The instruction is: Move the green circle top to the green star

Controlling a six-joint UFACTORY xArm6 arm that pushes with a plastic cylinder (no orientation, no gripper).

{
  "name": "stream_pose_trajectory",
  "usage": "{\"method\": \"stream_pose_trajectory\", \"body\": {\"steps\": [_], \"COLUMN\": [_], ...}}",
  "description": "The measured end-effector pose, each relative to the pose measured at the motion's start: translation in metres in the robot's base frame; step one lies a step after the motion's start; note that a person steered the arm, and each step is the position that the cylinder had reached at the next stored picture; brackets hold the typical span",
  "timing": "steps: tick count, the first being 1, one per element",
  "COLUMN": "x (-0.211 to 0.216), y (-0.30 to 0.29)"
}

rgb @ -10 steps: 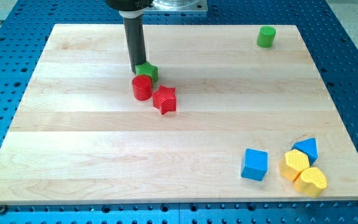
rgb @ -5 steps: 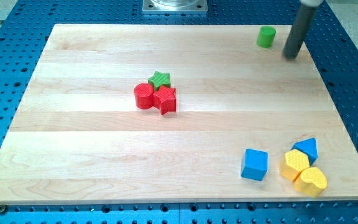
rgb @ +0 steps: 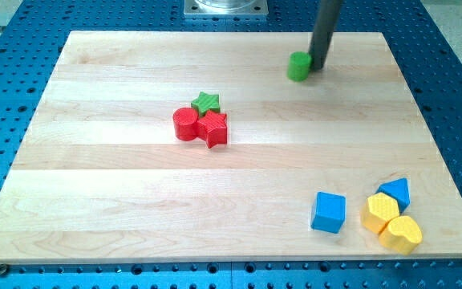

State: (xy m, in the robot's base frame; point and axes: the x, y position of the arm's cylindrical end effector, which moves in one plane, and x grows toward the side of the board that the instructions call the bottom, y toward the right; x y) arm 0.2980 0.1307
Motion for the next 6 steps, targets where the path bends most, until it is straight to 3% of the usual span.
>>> {"method": "stream_pose_trajectory", "body": {"steps": [2, 5, 6], "x": [0.009, 0.022, 0.061], "y": [-0.089, -0.121, -0.128]}}
